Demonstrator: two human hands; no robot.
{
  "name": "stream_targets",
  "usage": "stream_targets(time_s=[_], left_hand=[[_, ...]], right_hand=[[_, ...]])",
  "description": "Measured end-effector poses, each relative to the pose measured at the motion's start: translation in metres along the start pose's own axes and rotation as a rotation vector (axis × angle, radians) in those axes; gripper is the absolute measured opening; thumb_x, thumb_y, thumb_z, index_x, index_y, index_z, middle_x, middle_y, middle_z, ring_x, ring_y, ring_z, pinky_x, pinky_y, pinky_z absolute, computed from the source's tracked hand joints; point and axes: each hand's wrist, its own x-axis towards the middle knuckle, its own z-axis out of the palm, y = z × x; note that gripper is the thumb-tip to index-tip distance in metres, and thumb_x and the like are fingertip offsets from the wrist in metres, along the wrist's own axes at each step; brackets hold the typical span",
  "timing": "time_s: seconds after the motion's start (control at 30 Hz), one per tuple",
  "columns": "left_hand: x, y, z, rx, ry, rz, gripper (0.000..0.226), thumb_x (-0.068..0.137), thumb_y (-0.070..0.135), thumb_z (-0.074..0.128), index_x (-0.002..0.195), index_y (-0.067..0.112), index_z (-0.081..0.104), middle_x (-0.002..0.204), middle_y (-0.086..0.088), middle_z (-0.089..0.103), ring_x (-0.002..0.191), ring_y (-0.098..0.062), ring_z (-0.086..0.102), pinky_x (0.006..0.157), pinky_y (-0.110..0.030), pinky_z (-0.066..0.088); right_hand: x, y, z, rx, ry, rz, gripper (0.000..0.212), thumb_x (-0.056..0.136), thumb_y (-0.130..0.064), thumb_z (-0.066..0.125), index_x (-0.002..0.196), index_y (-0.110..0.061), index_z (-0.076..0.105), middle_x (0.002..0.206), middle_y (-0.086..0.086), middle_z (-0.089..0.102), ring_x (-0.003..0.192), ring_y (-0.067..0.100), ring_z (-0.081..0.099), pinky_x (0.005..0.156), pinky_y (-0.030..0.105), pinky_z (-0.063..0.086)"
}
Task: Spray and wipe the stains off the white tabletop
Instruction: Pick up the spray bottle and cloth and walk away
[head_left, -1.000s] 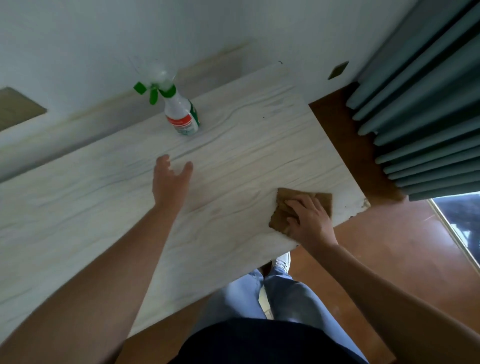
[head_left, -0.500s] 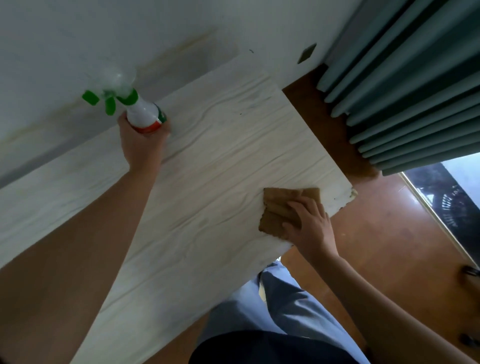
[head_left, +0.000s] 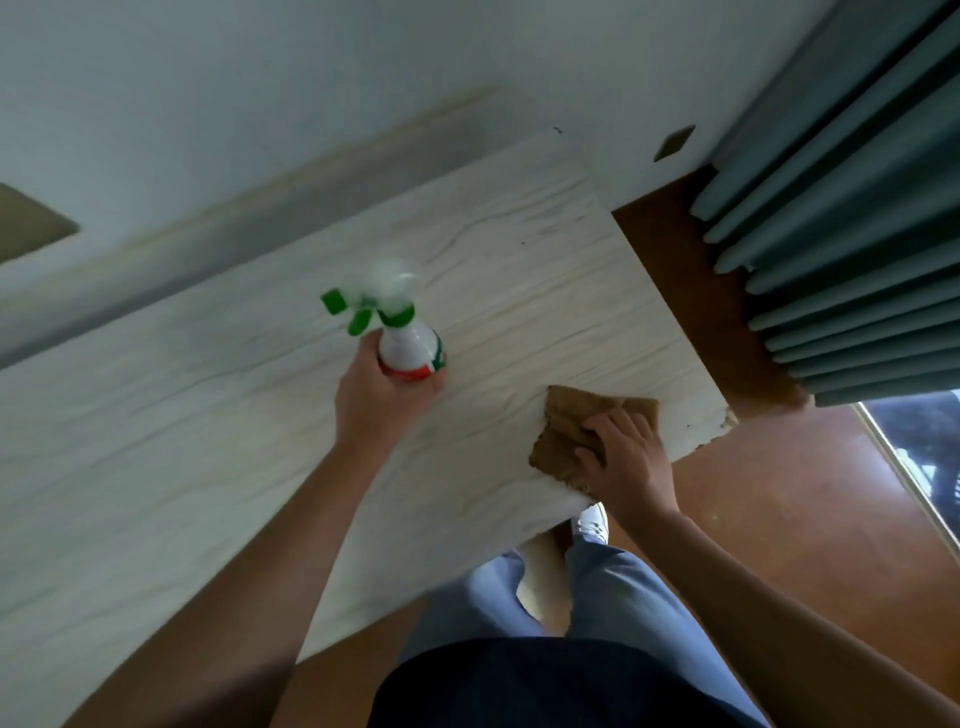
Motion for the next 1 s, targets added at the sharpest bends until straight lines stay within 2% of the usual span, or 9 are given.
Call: stream_targets(time_s=[0.1, 0.23, 0.33, 0.43, 0.53, 0.67, 0.8, 0.9, 1.0], left_hand=[[-0.057, 0.001, 0.003, 0.036, -0.043, -0.020, 0.061, 0.067, 0.046, 0.092, 0.112, 0.041, 0.051, 0.101, 0.013, 0.065, 0.090, -0.016, 0.062, 0.078, -0.032, 0.048], [-0.122, 0.007, 0.009, 0.028, -0.018, -0.113, 0.065, 0.068, 0.049, 0.091, 0.116, 0.042, 0.049, 0.104, 0.018, 0.063, 0.094, -0.010, 0.061, 0.082, -0.030, 0.047], [-0.169, 0.011, 0.016, -0.028, 0.072, -0.209, 0.066, 0.068, 0.049, 0.091, 0.120, 0.039, 0.050, 0.105, 0.018, 0.066, 0.096, -0.010, 0.064, 0.082, -0.029, 0.047], [-0.215, 0.012, 0.032, -0.129, 0.192, -0.327, 0.068, 0.069, 0.048, 0.091, 0.123, 0.032, 0.053, 0.105, 0.017, 0.067, 0.100, -0.011, 0.066, 0.087, -0.034, 0.053], [-0.259, 0.014, 0.049, -0.211, 0.313, -0.449, 0.079, 0.057, 0.060, 0.085, 0.123, 0.028, 0.055, 0.107, 0.011, 0.068, 0.100, -0.016, 0.067, 0.088, -0.042, 0.058], [-0.325, 0.011, 0.066, -0.313, 0.436, -0.524, 0.084, 0.052, 0.072, 0.079, 0.121, 0.031, 0.057, 0.107, 0.011, 0.070, 0.099, -0.012, 0.068, 0.088, -0.039, 0.059], [-0.399, -0.001, 0.083, -0.399, 0.562, -0.612, 0.068, 0.072, 0.054, 0.087, 0.127, 0.030, 0.056, 0.111, 0.011, 0.069, 0.101, -0.008, 0.067, 0.091, -0.037, 0.058], [-0.454, -0.011, 0.096, -0.444, 0.686, -0.699, 0.062, 0.075, 0.045, 0.088, 0.126, 0.029, 0.056, 0.110, 0.011, 0.069, 0.099, -0.007, 0.067, 0.082, -0.025, 0.054], [-0.513, -0.021, 0.113, -0.516, 0.829, -0.804, 0.059, 0.074, 0.043, 0.090, 0.122, 0.030, 0.058, 0.108, 0.009, 0.071, 0.098, -0.008, 0.068, 0.083, -0.030, 0.056]], right_hand=[[0.008, 0.002, -0.009, 0.011, -0.086, -0.063, 0.020, 0.088, -0.025, 0.072, 0.106, -0.023, 0.066, 0.108, -0.001, 0.066, 0.100, 0.024, 0.058, 0.089, 0.037, 0.044], [0.022, 0.003, -0.027, 0.048, -0.215, -0.137, 0.006, 0.089, -0.022, 0.065, 0.095, -0.023, 0.063, 0.091, -0.006, 0.056, 0.094, 0.024, 0.058, 0.075, 0.033, 0.039], [0.026, 0.012, -0.041, 0.088, -0.311, -0.190, 0.013, 0.090, -0.024, 0.066, 0.103, -0.020, 0.065, 0.096, -0.009, 0.050, 0.099, 0.020, 0.054, 0.075, 0.029, 0.036], [0.020, 0.026, -0.060, 0.188, -0.387, -0.261, 0.021, 0.092, -0.027, 0.068, 0.112, -0.023, 0.065, 0.104, -0.010, 0.057, 0.097, 0.014, 0.056, 0.080, 0.030, 0.043], [0.011, 0.037, -0.083, 0.233, -0.459, -0.334, 0.011, 0.095, -0.029, 0.066, 0.105, -0.033, 0.062, 0.096, -0.016, 0.065, 0.088, 0.008, 0.062, 0.081, 0.029, 0.052], [-0.003, 0.042, -0.109, 0.228, -0.512, -0.460, 0.007, 0.096, -0.030, 0.066, 0.097, -0.036, 0.062, 0.088, -0.022, 0.066, 0.083, 0.001, 0.062, 0.071, 0.021, 0.050], [-0.023, 0.036, -0.118, 0.176, -0.599, -0.597, 0.006, 0.094, -0.030, 0.067, 0.093, -0.035, 0.065, 0.086, -0.022, 0.067, 0.080, -0.003, 0.063, 0.063, 0.016, 0.043], [-0.044, 0.023, -0.111, 0.087, -0.678, -0.681, 0.002, 0.093, -0.033, 0.065, 0.095, -0.034, 0.065, 0.087, -0.019, 0.068, 0.081, 0.001, 0.064, 0.071, 0.026, 0.052], [-0.076, 0.004, -0.100, 0.002, -0.724, -0.775, 0.005, 0.093, -0.037, 0.065, 0.098, -0.035, 0.063, 0.088, -0.017, 0.067, 0.082, 0.002, 0.063, 0.077, 0.030, 0.053]])
